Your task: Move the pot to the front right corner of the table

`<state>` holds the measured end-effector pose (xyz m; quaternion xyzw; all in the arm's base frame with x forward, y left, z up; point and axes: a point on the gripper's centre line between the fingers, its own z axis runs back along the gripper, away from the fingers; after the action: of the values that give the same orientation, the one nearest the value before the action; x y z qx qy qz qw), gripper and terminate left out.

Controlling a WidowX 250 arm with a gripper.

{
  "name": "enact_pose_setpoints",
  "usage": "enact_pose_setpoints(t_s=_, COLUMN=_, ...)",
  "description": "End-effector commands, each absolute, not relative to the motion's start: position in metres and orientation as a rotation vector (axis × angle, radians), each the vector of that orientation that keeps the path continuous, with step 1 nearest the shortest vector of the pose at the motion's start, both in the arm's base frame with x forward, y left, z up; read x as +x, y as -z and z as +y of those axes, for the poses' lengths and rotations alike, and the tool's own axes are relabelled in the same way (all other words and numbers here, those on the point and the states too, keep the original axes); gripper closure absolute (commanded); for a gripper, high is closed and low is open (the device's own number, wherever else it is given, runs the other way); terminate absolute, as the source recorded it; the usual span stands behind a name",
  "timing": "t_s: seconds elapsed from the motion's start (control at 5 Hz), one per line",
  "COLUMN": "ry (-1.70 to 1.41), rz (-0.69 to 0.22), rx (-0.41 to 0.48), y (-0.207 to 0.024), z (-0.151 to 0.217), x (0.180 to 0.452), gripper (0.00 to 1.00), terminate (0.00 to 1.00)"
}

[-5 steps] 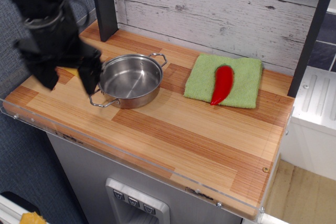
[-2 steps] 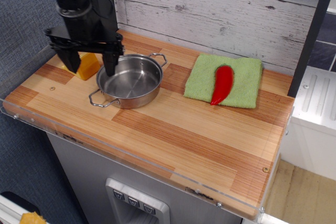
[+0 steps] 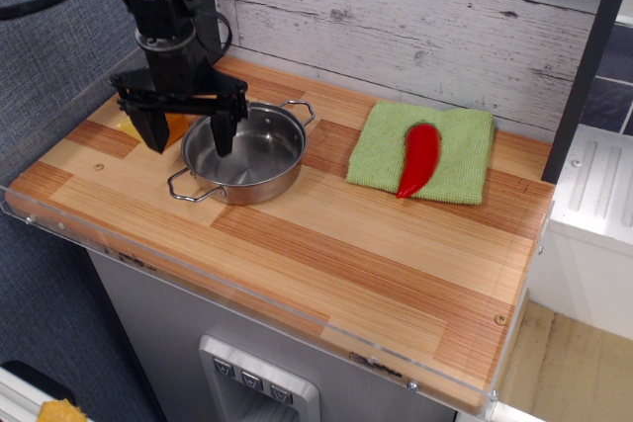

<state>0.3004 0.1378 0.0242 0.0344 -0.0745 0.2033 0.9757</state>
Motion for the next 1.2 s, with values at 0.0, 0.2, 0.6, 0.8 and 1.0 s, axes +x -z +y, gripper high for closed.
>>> enact_pose_setpoints(t_s=0.0, ry=-0.475, rz=-0.181, rx=0.066, y=-0.021, z=0.14, x=0.301, gripper=0.0, terminate=0.0)
enact_pose_setpoints(t_s=0.2, ry=-0.483, rz=-0.165, rx=0.075, y=-0.017, z=0.138, x=0.3, gripper=1.0, terminate=0.0)
enact_pose_setpoints(t_s=0.6, ry=-0.478, rz=-0.235, rx=0.058, y=-0.028, z=0.139, x=0.293, gripper=1.0, terminate=0.0)
enact_pose_setpoints(t_s=0.8, ry=-0.532, rz=-0.282, rx=0.035, y=-0.035, z=0.137, x=0.29, gripper=1.0, terminate=0.0)
enact_pose_setpoints(t_s=1.0, ry=-0.613, rz=-0.304, rx=0.039, y=-0.047, z=0.132, x=0.283, gripper=1.0, terminate=0.0)
